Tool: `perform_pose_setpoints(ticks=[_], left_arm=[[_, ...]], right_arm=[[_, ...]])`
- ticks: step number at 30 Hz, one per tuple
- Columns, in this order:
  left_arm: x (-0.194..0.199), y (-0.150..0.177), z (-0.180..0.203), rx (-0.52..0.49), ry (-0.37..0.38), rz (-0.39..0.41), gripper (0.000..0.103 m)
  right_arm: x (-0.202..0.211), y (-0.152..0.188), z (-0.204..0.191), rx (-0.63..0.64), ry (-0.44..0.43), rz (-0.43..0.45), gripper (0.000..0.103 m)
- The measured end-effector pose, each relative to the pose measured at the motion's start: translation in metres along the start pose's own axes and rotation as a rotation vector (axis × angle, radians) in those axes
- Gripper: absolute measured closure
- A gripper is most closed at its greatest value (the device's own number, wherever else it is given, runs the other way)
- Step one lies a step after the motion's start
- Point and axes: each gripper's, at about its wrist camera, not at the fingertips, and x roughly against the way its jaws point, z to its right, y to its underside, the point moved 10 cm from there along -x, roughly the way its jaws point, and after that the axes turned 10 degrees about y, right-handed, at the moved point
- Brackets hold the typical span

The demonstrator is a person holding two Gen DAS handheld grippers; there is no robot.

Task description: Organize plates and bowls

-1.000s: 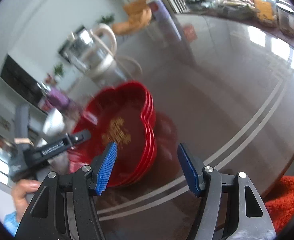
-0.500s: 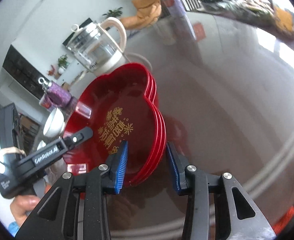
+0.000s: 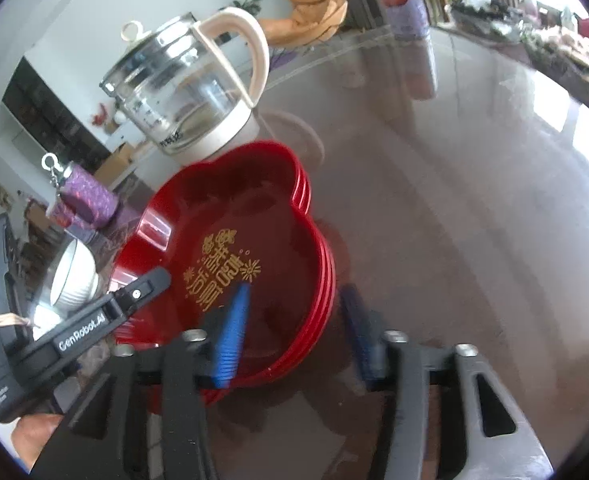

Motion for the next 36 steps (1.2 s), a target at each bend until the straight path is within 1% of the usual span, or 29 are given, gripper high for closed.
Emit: perform_pose_setpoints(ticks=[1, 3, 4, 5, 6, 8, 10, 12, 13, 15, 17, 20, 23, 29, 31, 32, 36], left_arm=[[0.011, 0.001, -0.003, 0.007, -0.006, 0.034, 0.017], [0.035, 0.006, -0.01, 0.015, -0.016, 0.093, 0.008], [0.044, 0.012, -0.014, 0.019, -0.022, 0.106, 0.006], [0.054, 0.02, -0.019, 0.022, -0.025, 0.112, 0.005], [0.061, 0.03, -0.024, 0.017, -0.031, 0.109, 0.005], [0.069, 0.048, -0.035, 0.004, -0.073, 0.102, 0.005], [0.073, 0.063, -0.047, -0.017, -0.122, 0.097, 0.005], [0.073, 0.076, -0.058, -0.048, -0.184, 0.087, 0.005], [0.073, 0.08, -0.061, -0.052, -0.2, 0.086, 0.005], [0.072, 0.086, -0.068, -0.036, -0.209, 0.093, 0.005], [0.073, 0.095, -0.073, -0.013, -0.215, 0.084, 0.005], [0.074, 0.098, -0.075, 0.009, -0.211, 0.083, 0.005], [0.072, 0.099, -0.075, -0.005, -0.233, 0.071, 0.005], [0.066, 0.101, -0.072, -0.041, -0.258, 0.037, 0.001], [0.064, 0.1, -0.072, -0.047, -0.264, 0.032, 0.001], [0.063, 0.1, -0.072, -0.048, -0.264, 0.032, 0.001], [0.062, 0.099, -0.071, -0.047, -0.264, 0.032, 0.001]], right_arm=[[0.007, -0.003, 0.001, 0.004, 0.008, 0.029, 0.039], [0.03, -0.002, 0.007, 0.013, 0.031, 0.091, 0.039], [0.038, -0.004, 0.007, 0.012, 0.035, 0.112, 0.037], [0.051, -0.001, 0.012, 0.006, 0.051, 0.144, 0.033], [0.062, 0.002, 0.018, -0.005, 0.073, 0.17, 0.032], [0.074, 0.014, 0.029, -0.036, 0.115, 0.182, 0.031], [0.079, 0.037, 0.044, -0.078, 0.156, 0.152, 0.031], [0.077, 0.056, 0.053, -0.093, 0.199, 0.111, 0.031], [0.074, 0.066, 0.058, -0.095, 0.227, 0.089, 0.031], [0.069, 0.076, 0.067, -0.088, 0.281, 0.073, 0.031], [0.066, 0.077, 0.073, -0.065, 0.332, 0.093, 0.031], [0.065, 0.073, 0.08, -0.05, 0.381, 0.122, 0.031], [0.064, 0.072, 0.089, -0.078, 0.381, 0.116, 0.031], [0.063, 0.074, 0.089, -0.065, 0.427, 0.103, 0.031], [0.061, 0.074, 0.088, -0.046, 0.448, 0.093, 0.029], [0.059, 0.074, 0.087, -0.037, 0.453, 0.088, 0.027], [0.055, 0.075, 0.084, -0.005, 0.482, 0.07, 0.024]])
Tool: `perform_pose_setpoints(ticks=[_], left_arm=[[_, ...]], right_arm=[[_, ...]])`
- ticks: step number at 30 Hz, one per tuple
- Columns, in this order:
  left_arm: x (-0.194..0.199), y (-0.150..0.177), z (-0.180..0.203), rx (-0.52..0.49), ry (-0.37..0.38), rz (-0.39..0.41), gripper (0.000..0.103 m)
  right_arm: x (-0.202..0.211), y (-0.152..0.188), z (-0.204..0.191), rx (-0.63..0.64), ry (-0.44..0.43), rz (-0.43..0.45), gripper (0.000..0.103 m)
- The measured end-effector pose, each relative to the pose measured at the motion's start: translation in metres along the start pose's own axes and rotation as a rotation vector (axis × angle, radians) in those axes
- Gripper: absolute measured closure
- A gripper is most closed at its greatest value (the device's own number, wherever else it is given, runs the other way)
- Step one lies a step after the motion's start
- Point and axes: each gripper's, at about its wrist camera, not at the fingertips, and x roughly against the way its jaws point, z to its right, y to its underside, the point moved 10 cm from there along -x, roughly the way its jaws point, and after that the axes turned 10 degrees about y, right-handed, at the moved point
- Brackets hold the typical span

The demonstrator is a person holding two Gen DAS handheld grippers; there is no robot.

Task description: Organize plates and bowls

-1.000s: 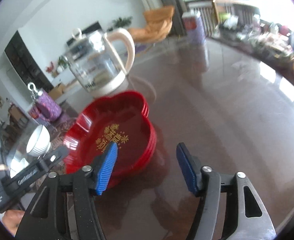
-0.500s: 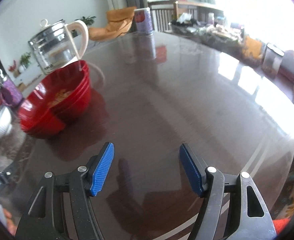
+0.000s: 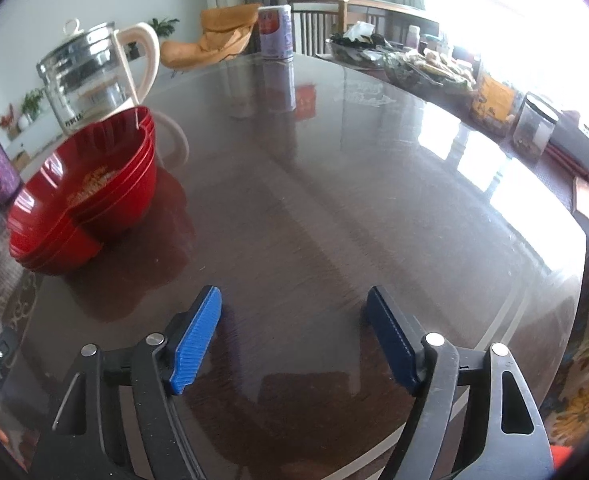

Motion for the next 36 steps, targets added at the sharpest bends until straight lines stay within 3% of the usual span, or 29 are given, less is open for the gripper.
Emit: perform_pose_setpoints(ticks=[36], left_arm=[[-0.0006, 0.0003, -0.0008, -0.005, -0.007, -0.003, 0.0]], right_arm=[[-0.0005, 0.002, -0.0072, 0.023, 0.0, -0.006, 0.017]])
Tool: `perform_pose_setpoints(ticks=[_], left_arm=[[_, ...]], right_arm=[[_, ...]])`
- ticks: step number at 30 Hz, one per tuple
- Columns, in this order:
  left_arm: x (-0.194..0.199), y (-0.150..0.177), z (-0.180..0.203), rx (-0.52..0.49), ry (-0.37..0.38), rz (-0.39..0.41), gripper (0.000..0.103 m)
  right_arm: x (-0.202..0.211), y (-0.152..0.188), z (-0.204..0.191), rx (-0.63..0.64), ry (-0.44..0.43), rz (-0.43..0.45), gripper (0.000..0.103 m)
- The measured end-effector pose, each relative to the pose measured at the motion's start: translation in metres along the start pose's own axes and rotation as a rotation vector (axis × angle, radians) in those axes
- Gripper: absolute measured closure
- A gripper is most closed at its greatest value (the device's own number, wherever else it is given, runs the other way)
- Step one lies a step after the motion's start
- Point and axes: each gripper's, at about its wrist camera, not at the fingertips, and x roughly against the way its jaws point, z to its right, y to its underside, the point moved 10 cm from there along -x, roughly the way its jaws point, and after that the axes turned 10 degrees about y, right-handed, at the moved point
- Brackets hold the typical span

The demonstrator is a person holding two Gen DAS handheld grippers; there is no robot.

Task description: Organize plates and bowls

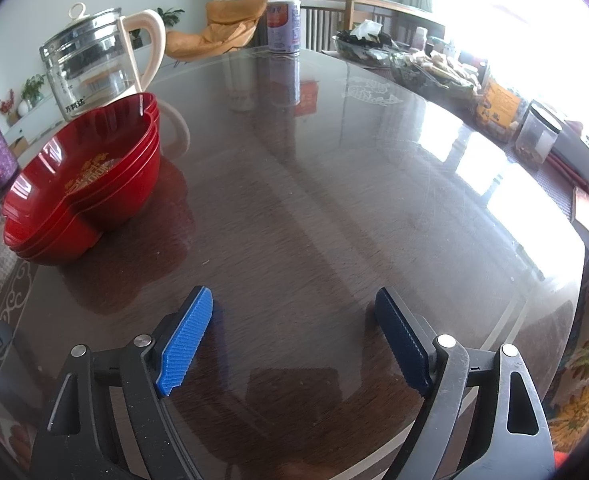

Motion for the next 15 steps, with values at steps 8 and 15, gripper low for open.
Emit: perform_pose_setpoints(ticks=[8, 15], left_arm=[[-0.0002, 0.0001, 0.0001, -0.002, -0.001, -0.001, 0.0], [0.0, 0.0002, 0.0003, -0.003, -0.001, -0.001, 0.0]], right_arm=[[0.0001, -0.0002, -0.0001, -0.001, -0.001, 0.0, 0.017], [0.0004, -0.0001, -0.0007, -0.001, -0.002, 0.0, 0.017]])
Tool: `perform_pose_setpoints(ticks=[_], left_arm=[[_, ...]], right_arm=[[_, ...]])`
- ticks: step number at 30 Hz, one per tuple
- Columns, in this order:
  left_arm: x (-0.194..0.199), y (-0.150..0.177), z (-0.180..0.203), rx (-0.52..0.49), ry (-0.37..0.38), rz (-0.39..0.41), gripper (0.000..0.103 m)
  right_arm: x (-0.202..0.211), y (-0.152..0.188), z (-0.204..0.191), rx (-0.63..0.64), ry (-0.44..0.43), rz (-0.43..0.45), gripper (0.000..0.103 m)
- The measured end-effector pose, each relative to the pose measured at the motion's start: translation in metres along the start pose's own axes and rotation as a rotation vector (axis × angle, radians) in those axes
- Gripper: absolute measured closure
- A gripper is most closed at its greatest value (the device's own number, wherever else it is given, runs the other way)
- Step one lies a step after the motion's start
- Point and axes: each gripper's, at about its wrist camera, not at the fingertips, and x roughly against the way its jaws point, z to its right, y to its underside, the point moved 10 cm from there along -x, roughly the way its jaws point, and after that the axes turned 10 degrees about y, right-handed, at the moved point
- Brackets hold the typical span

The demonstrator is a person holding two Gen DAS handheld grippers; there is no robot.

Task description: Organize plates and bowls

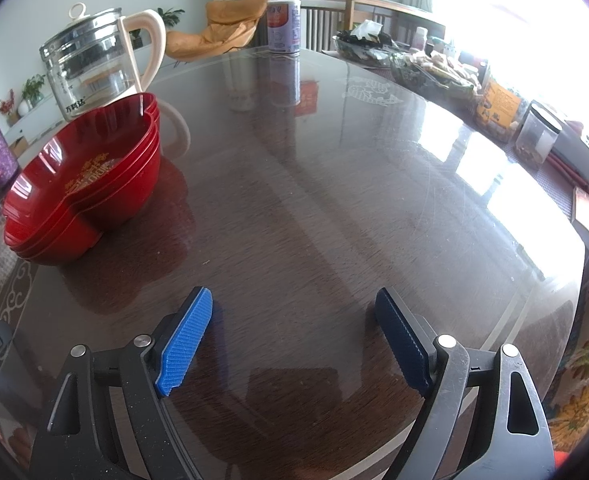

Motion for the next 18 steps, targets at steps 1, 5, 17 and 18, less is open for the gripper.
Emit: perform_pose_setpoints(ticks=[1, 5, 17, 18], left_arm=[[0.0, 0.0002, 0.0002, -0.001, 0.001, 0.0, 0.0], [0.0002, 0.0007, 0.0005, -0.002, 0.002, 0.0, 0.0], [0.0003, 0.0007, 0.0008, -0.001, 0.001, 0.0, 0.0], [0.0003, 0.0006, 0.0007, -0.001, 0.001, 0.0, 0.0]], right_arm=[[-0.0001, 0.0, 0.0002, 0.0, 0.0, 0.0, 0.017], [0.0001, 0.0, -0.0002, 0.0, 0.0, 0.0, 0.017], [0.0, 0.0, -0.0001, 0.0, 0.0, 0.0, 0.017], [-0.0004, 0.0001, 0.0006, 0.001, 0.0, 0.0, 0.017]])
